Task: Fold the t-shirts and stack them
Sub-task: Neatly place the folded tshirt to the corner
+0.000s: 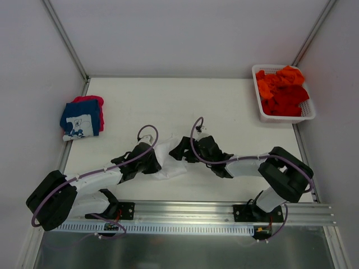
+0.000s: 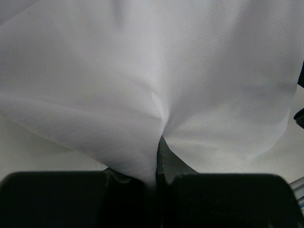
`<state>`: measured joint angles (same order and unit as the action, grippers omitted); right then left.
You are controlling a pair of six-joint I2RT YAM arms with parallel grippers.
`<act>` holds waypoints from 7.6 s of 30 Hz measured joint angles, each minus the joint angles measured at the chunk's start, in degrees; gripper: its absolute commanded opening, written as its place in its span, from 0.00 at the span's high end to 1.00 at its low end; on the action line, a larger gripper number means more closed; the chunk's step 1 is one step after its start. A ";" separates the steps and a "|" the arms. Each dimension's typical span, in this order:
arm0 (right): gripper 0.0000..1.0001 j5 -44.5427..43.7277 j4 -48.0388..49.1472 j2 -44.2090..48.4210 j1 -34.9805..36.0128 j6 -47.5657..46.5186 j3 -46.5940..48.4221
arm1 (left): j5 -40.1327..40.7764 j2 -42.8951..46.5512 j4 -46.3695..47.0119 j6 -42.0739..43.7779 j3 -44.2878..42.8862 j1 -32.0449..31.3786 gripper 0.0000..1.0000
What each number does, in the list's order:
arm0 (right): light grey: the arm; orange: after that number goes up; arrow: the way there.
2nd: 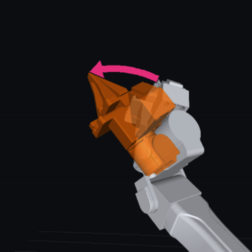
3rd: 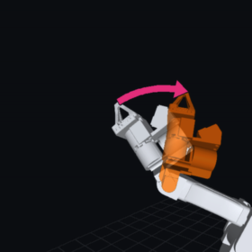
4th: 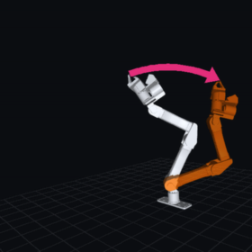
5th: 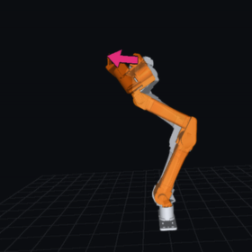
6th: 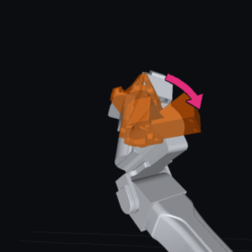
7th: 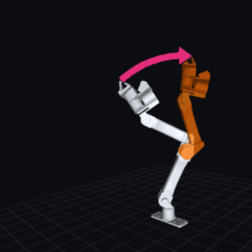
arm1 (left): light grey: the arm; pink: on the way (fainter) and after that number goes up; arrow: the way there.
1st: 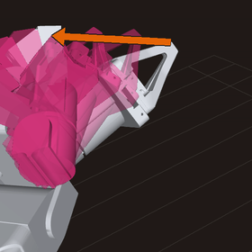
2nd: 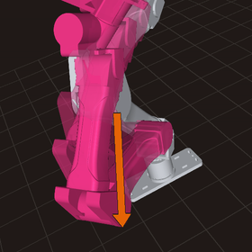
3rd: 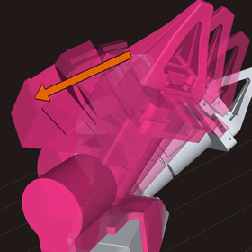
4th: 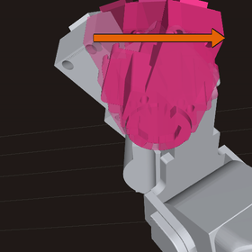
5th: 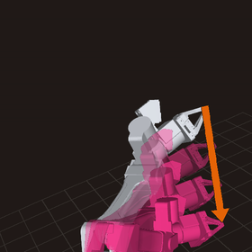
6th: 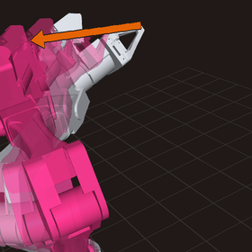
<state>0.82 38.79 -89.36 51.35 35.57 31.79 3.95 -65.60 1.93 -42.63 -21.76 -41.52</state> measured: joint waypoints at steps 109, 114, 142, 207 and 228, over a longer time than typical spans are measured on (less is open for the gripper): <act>0.97 16.57 -34.34 -60.46 0.57 -17.05 107.21 | 14.08 -33.64 -44.57 18.80 -73.18 44.78 1.00; 0.97 17.00 -31.61 -61.68 0.48 -15.34 108.28 | 12.50 -34.27 -46.80 19.45 -75.95 46.53 1.00; 0.00 27.50 -28.00 -45.81 4.50 -17.70 73.31 | 17.20 -35.23 -41.79 19.21 -67.10 64.67 1.00; 0.01 21.79 -19.30 -29.77 5.95 -21.31 41.62 | 20.37 -45.11 -50.21 17.42 -67.10 65.59 0.16; 0.00 10.38 -22.64 -8.72 7.10 -23.85 27.26 | 19.85 9.25 -43.78 16.28 -65.26 45.90 0.01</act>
<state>11.20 16.14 -98.08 58.46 11.73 59.05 23.79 -56.36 -41.85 -26.35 -87.02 4.38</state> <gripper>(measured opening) 0.993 0.990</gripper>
